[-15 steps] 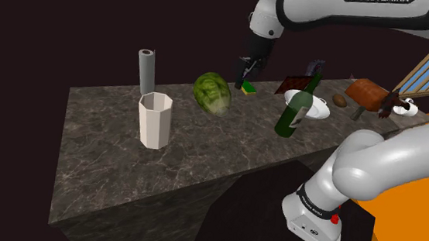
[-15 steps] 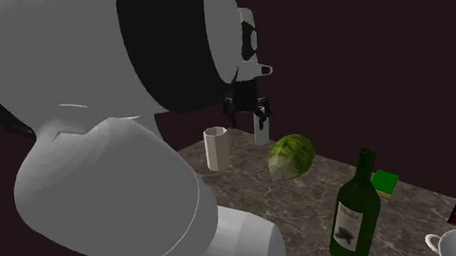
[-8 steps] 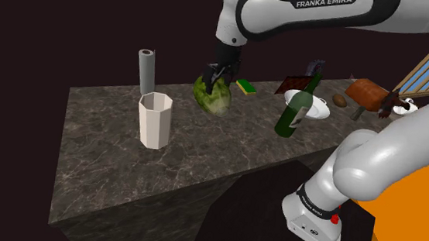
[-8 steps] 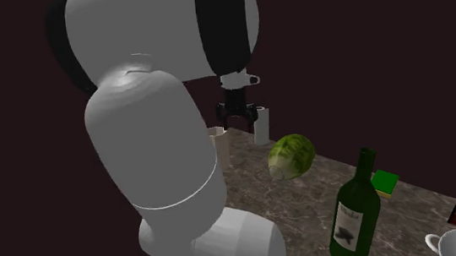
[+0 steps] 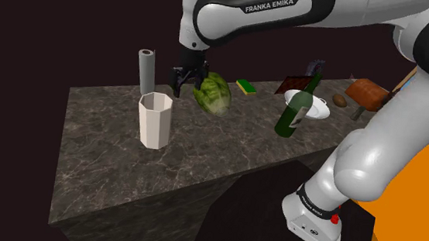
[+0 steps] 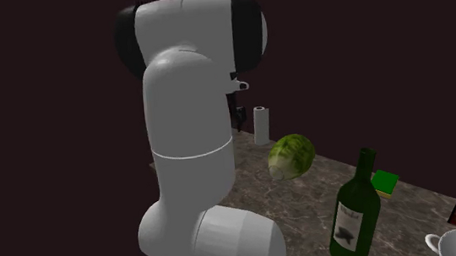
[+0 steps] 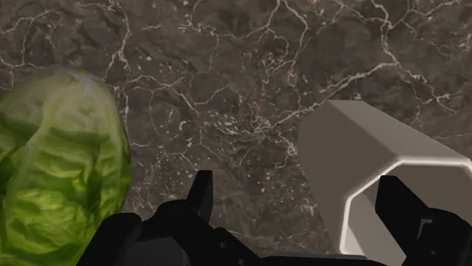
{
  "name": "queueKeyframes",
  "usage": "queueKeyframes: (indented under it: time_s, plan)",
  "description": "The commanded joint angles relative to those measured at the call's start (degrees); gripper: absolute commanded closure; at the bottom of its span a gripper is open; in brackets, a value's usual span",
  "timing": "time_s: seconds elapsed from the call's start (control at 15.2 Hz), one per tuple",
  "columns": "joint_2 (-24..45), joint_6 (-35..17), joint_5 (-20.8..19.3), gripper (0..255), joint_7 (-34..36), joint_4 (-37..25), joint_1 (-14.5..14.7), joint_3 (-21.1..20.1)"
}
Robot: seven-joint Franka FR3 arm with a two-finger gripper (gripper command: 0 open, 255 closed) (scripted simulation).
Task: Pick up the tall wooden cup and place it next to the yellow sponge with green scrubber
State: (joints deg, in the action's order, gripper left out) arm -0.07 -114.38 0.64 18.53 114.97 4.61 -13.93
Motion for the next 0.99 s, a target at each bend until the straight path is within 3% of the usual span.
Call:
queueKeyframes:
  time_s: [0.0,0.2,0.92]
  plan:
    - [4.55,-0.88,-0.89,0,2.01,-3.54,0.68,-0.68]
    - [10.63,-1.03,-2.22,0,4.45,-9.26,1.85,-1.20]
    - [12.65,-6.36,-2.87,0,4.89,-5.87,2.07,-1.05]
